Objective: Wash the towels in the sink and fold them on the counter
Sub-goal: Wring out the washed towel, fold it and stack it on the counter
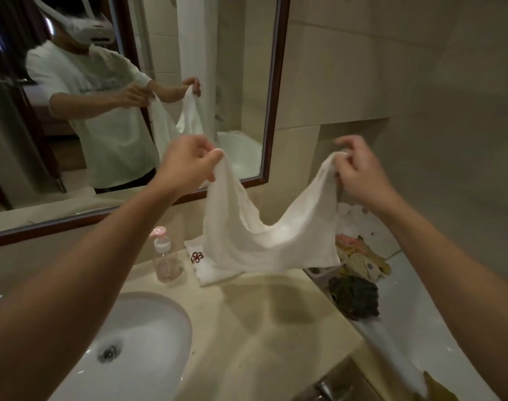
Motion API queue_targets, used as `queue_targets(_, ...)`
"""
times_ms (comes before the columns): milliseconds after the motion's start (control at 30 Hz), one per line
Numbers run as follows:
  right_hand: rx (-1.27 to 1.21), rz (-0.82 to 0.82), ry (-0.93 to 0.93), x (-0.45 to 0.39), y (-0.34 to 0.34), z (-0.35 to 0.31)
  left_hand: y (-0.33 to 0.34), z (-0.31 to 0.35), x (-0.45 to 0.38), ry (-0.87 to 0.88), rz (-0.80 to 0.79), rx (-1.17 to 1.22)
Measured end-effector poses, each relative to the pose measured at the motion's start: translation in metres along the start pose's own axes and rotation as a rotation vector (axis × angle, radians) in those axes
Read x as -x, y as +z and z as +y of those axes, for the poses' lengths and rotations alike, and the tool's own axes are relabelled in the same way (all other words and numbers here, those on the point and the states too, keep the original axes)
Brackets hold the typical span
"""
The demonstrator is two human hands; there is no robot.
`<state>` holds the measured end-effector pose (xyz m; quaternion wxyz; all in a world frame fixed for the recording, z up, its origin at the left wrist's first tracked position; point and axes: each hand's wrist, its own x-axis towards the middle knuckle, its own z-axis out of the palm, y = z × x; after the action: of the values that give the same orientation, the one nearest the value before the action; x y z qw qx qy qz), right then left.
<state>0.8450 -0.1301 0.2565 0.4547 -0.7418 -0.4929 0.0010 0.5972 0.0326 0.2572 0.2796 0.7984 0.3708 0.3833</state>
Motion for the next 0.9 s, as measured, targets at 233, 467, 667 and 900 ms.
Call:
queue_targets(233,-0.15,-0.667,-0.119,0.002,0.035,-0.06,0.04,0.056,0.002,-0.029,-0.19,0.232)
queue_targets(467,-0.185,-0.611,-0.062,0.022,0.044,-0.038,0.051,0.0,0.058,-0.035,-0.074,0.551)
queue_targets(667,-0.271,-0.515,-0.019,0.034,0.053,-0.03,0.101,-0.142,0.17,-0.177,-0.137,0.292)
queue_targets(900,-0.18,-0.579,-0.035,0.026,0.048,-0.024,0.146,-0.191,0.151,-0.129,-0.356,0.099)
